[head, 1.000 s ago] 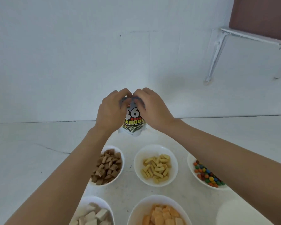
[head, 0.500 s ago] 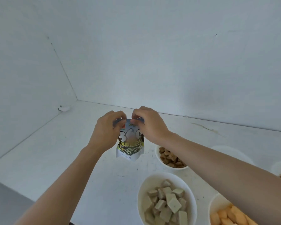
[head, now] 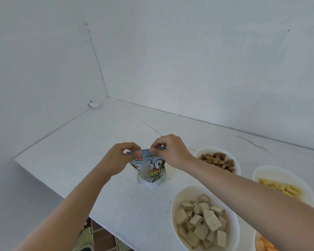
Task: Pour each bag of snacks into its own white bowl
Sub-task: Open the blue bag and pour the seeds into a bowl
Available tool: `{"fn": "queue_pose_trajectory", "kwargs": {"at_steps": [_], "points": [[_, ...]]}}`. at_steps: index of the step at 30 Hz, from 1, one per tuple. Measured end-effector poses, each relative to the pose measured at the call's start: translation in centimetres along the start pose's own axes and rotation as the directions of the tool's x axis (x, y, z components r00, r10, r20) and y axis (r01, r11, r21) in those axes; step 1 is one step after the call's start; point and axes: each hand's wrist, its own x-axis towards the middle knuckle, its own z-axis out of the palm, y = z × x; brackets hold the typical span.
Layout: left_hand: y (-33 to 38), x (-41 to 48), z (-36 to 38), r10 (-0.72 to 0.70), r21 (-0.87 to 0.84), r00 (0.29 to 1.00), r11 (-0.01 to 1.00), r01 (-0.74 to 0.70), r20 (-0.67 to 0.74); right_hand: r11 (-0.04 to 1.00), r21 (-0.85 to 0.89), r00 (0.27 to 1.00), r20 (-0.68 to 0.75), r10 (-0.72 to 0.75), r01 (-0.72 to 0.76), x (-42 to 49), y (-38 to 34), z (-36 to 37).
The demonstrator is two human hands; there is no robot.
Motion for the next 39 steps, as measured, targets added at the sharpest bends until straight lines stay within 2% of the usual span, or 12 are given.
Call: {"fn": "queue_pose_trajectory", "kwargs": {"at_steps": [6, 10, 14, 17, 20, 23, 26, 31, 34, 39], "points": [[-0.8, -0.7, -0.1, -0.251, -0.266, 0.961, 0.925, 0.272, 0.112, 0.947, 0.209, 0.970, 0.039, 0.240, -0.243, 0.6, 1.1, -0.2], [-1.0, -0.9, -0.7, -0.257, -0.294, 0.965, 0.919, 0.262, 0.057, 0.856, 0.393, 0.938, 0.056, 0.341, -0.334, 0.4, 1.3, -1.3], [-0.8, -1.0, -0.6, -0.239, -0.223, 0.967, 0.941, 0.254, 0.093, 0.764, 0.490, 0.889, 0.052, 0.455, -0.420, 0.5, 1.3, -1.4], [0.1, -1.0, -0.5, -0.226, -0.141, 0.961, 0.958, 0.249, 0.158, 0.801, 0.475, 0.911, 0.003, 0.413, -0.365, 1.0, 1.0, -0.7], [1.0, -1.0, -0.1, -0.223, -0.074, 0.953, 0.967, 0.243, 0.207, 0.897, 0.347, 0.947, -0.065, 0.315, -0.275, 1.1, 0.4, 0.1], [1.3, -1.1, 0.5, -0.250, -0.060, 0.946, 0.962, 0.267, 0.208, 0.945, 0.262, 0.970, -0.092, 0.227, -0.196, 1.0, -0.1, 0.9], [0.9, -1.3, 0.9, -0.278, -0.233, 0.917, 0.908, 0.348, 0.286, 0.973, 0.186, 0.982, -0.106, 0.156, -0.135, 0.9, -0.1, 1.6], [0.6, -1.6, 1.8, -0.314, -0.504, 0.885, 0.733, 0.457, 0.344, 0.985, 0.143, 0.986, -0.121, 0.114, -0.096, 0.1, -0.3, 2.0], [0.6, -1.6, 2.2, -0.331, -0.615, 0.874, 0.621, 0.486, 0.356, 0.968, 0.182, 0.977, -0.092, 0.194, -0.175, 0.1, -0.5, 1.6], [0.9, -1.9, 2.7, -0.351, -0.684, 0.873, 0.546, 0.484, 0.337, 0.946, 0.207, 0.966, -0.016, 0.259, -0.250, 0.3, -0.4, 1.0]]}}
